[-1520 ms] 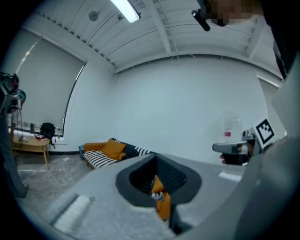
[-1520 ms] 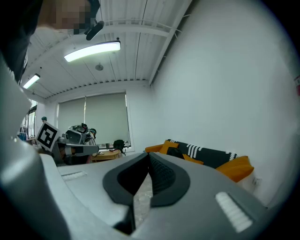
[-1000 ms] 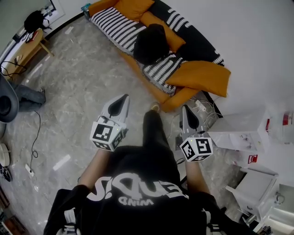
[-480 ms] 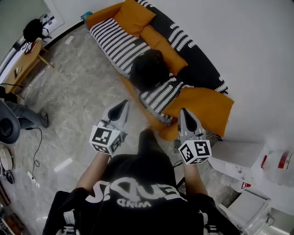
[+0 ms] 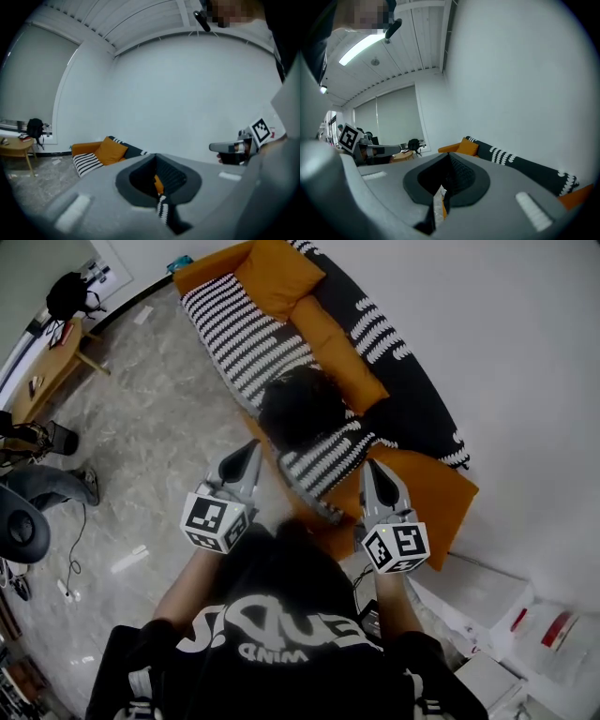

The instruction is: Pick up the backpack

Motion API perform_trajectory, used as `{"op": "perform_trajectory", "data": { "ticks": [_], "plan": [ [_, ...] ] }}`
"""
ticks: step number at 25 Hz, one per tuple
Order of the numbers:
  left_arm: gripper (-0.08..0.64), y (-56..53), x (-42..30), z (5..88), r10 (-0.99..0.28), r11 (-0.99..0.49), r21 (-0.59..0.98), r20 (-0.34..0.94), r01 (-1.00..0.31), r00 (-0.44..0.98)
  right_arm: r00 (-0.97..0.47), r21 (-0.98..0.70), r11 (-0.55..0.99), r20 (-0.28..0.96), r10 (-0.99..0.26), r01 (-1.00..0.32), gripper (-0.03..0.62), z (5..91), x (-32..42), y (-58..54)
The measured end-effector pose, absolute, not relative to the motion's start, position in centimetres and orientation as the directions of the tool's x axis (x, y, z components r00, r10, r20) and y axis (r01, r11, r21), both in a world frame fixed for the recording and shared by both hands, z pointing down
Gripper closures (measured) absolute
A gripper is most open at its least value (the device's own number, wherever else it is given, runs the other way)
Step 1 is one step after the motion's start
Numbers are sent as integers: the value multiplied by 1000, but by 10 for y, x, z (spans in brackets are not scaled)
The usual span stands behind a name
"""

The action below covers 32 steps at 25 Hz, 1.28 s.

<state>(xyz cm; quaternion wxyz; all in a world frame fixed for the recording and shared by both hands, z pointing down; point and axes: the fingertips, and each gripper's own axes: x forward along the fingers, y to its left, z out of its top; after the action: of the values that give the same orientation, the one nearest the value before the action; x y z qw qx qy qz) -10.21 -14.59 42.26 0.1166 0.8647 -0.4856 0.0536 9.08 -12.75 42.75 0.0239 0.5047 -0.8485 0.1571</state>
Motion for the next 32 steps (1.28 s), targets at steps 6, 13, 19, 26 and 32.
{"op": "perform_trajectory", "data": {
  "ticks": [6, 13, 19, 26, 32],
  "plan": [
    [557, -189, -112, 418, -805, -539, 151, 196, -829, 559, -483, -242, 436, 196, -853, -867, 595, 418, 70, -167],
    [473, -235, -103, 425, -723, -628, 192, 213, -754, 657, -411, -262, 354, 210, -887, -898, 595, 417, 70, -197],
    [209, -273, -89, 444, -691, -643, 210, 256, -737, 676, -393, -252, 337, 218, -894, -907, 595, 416, 80, -216],
    [202, -310, -71, 487, -648, -629, 252, 352, -735, 675, -368, -273, 303, 231, -901, -913, 595, 427, 100, -234],
    [202, -343, -55, 546, -572, -637, 246, 484, -730, 663, -358, -294, 281, 256, -898, -914, 595, 436, 109, -240]
  ]
}}
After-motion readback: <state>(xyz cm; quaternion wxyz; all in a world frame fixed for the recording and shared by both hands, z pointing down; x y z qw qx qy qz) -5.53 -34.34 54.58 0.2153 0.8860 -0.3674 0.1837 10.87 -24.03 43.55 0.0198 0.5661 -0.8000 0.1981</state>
